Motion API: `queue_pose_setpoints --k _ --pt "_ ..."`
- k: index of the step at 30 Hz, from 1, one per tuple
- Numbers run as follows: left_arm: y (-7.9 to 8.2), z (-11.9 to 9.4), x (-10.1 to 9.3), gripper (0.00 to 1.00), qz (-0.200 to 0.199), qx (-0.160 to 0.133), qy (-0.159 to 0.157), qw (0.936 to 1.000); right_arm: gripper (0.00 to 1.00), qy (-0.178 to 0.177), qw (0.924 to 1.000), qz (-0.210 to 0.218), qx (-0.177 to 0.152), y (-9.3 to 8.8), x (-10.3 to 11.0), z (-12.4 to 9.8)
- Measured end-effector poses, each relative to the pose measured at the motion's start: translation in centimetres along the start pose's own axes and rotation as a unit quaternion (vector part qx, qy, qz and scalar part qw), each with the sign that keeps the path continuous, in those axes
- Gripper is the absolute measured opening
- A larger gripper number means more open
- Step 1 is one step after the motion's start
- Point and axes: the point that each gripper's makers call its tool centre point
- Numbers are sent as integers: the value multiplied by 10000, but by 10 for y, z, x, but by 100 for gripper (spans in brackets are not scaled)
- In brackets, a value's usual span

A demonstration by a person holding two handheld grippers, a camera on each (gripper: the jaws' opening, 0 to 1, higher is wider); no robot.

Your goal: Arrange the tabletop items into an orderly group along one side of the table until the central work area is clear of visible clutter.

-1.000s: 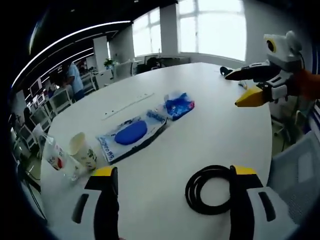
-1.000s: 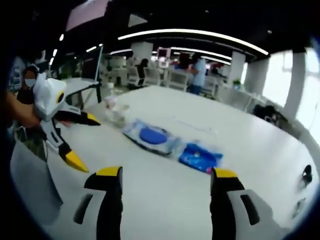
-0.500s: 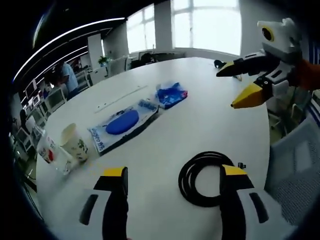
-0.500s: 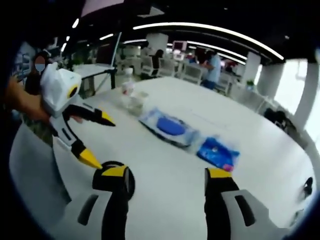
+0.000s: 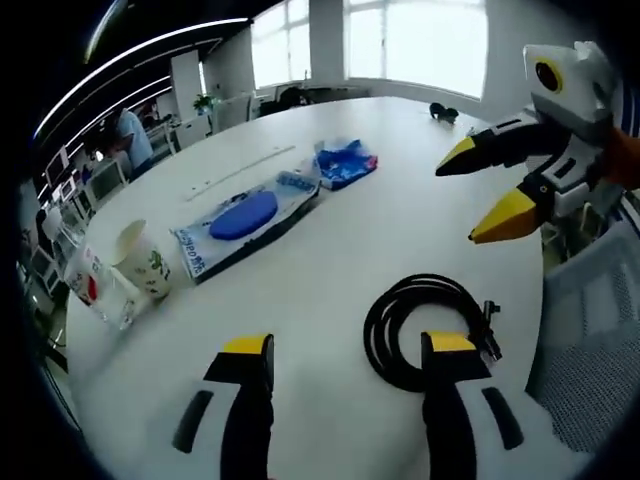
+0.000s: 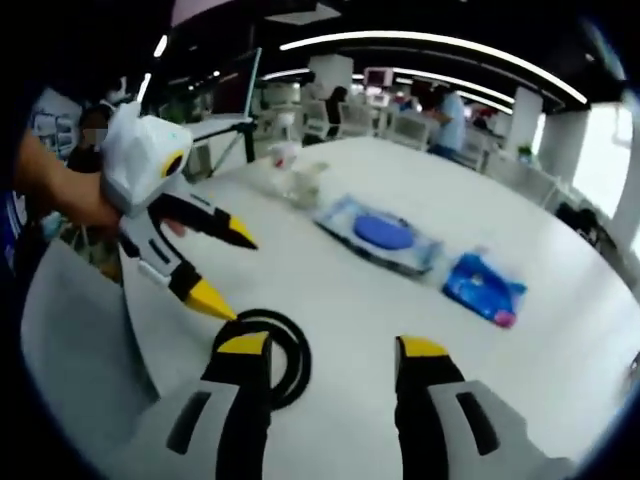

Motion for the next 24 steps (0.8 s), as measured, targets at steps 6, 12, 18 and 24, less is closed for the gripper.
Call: queue_pose_setpoints --k 6,12,18,24 --pt "-8 10 -9 50 -255 18 -130 9996 34 300 9991 -48 297 -18 21 14" --pt "-15 23 -18 42 -391 104 -213 9990 32 524 9962 -67 690 -36 35 21" --pt "-19 29 -18 32 -454 219 -272 9984 28 515 9941 -219 931 -51 40 29" --pt "-26 32 -17 28 -470 296 -245 9982 27 602 9909 -374 1143 -62 45 36"
Point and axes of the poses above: the point that each gripper's makers call its tool centre point, and the gripper's own axes: z roughly forward along the fingers, x roughly to its left, y roughly out of its top, and after that the axes turned 14 degrees about -y, right-handed
